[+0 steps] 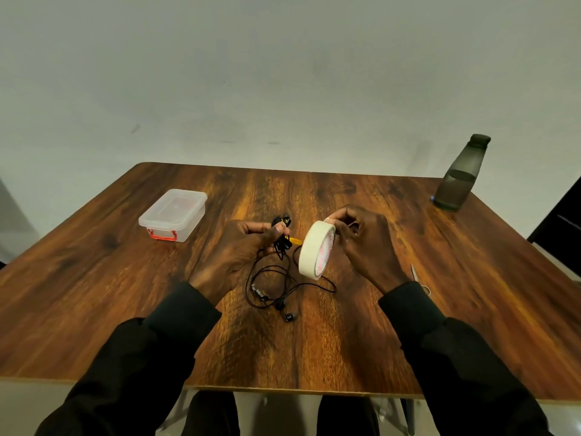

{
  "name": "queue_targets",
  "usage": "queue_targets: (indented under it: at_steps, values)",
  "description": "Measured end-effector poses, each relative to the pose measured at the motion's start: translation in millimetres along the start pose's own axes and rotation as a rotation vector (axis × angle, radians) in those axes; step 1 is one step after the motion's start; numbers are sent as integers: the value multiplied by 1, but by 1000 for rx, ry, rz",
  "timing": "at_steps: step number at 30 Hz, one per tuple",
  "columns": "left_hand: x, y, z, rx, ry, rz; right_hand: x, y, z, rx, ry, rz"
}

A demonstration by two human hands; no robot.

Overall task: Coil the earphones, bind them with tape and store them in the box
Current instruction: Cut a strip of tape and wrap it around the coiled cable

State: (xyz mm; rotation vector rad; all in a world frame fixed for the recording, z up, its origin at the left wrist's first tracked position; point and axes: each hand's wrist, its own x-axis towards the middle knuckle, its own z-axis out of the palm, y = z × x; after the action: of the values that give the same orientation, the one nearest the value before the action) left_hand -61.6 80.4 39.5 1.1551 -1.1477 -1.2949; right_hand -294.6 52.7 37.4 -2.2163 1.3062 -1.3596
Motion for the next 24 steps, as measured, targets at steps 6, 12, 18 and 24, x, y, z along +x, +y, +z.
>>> queue_targets:
  at_steps: [6,12,18,24]
  values:
    - [-1,5,-2,57,42,43,2,-10,-2,31,-16,-4]
    - [-3,6,11,195,182,259,5,-22,-3,-49,-37,-31]
    - [-2,7,14,398,293,452,10,-33,-3,116,-51,67]
    - [7,-9,20,452,265,460,15,-31,3,349,-96,151]
